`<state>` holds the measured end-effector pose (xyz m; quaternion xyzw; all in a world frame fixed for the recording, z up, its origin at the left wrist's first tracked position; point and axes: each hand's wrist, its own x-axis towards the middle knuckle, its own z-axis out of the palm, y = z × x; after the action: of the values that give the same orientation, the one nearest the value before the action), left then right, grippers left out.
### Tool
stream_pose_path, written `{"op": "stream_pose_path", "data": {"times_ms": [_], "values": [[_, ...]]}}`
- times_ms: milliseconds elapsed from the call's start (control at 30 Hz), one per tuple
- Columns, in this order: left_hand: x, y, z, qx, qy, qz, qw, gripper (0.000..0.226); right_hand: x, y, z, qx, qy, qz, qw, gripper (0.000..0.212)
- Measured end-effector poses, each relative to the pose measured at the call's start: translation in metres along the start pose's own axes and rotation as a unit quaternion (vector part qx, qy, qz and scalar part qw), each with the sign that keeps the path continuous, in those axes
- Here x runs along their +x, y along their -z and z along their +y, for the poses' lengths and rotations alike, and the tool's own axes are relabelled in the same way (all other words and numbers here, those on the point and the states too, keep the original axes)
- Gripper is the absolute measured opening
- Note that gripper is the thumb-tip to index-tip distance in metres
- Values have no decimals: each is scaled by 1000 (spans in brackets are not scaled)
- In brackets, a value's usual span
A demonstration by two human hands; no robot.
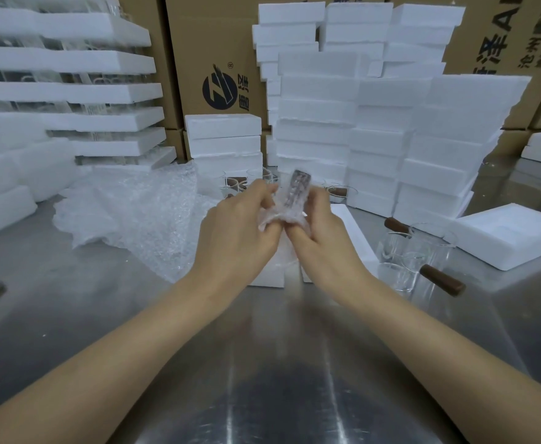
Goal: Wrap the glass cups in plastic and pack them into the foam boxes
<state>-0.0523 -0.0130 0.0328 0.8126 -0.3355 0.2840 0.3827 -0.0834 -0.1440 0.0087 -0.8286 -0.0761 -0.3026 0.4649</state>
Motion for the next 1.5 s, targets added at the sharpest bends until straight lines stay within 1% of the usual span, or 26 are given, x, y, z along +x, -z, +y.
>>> {"op": "stream_pose_path", "data": {"times_ms": [33,100,233,333,400,467,500,567,633,700,767,800,867,900,933,967,1000,1067,1133,1167,1200,1233,1300,1333,1433,1500], "values": [[-1,0,1,-1,-12,-4,1000,13,0,1,2,-19,-16,-6,1000,14],[-4,-1,2,49,-59,-11,997,21,-1,2,2,-59,-29,-20,998,16],[-6,1,9,136,-136,-30,981,11,-3,5,-5,-115,-15,-21,993,18],[-10,-1,15,194,-139,-35,971,32,-4,4,-12,-157,4,-27,987,17],[-13,-4,17,209,-129,-40,969,38,-4,5,-15,-166,5,-28,986,20],[-11,-5,14,138,-109,-48,983,27,-3,8,-16,-153,-9,-17,988,26],[-8,-4,10,78,-74,-46,993,21,-2,9,-16,-150,-13,-9,989,29],[-3,-5,1,-34,3,-74,997,29,-1,10,-16,-164,-6,9,986,32],[-3,-7,-2,-43,-6,-99,994,26,-1,8,-17,-180,2,28,983,32],[-6,-10,-2,-20,-15,-89,996,20,-2,3,-17,-185,9,37,982,25],[-6,-12,-3,-14,-5,-79,997,20,-4,0,-17,-180,21,43,983,22],[-5,-13,-3,-29,4,-77,997,22,-4,-1,-17,-163,20,45,985,19],[0,-11,-5,-102,50,-52,992,21,-2,-1,-19,-73,-12,46,996,16],[3,-8,-7,-144,84,-23,986,23,-1,-1,-20,-13,-36,39,999,26],[6,-6,-10,-182,116,5,976,25,-1,-1,-21,37,-56,24,997,42],[9,-4,-13,-211,139,25,967,28,-1,-1,-21,63,-76,1,995,52],[10,-3,-14,-236,156,31,959,29,-1,-2,-21,74,-91,-22,993,56],[10,-6,-14,-297,201,5,933,25,-2,-3,-20,96,-112,-36,988,52],[10,-9,-10,-354,277,-61,891,45,0,0,-18,146,-141,-6,979,50],[8,-11,-9,-368,291,-96,878,53,2,1,-15,175,-154,2,972,51],[7,-14,-7,-367,287,-126,876,53,3,2,-14,205,-165,0,965,55],[5,-15,-5,-361,277,-146,878,49,3,2,-14,230,-171,-4,958,60],[3,-17,-3,-367,277,-147,875,42,0,1,-15,236,-165,-15,958,63],[2,-17,-3,-367,275,-140,878,42,-1,0,-15,213,-156,-19,964,60],[1,-18,-2,-335,252,-111,901,37,-3,-3,-15,138,-122,-26,983,46],[2,-16,0,-333,254,-84,904,30,-6,-4,-18,108,-93,-32,989,37]]}}
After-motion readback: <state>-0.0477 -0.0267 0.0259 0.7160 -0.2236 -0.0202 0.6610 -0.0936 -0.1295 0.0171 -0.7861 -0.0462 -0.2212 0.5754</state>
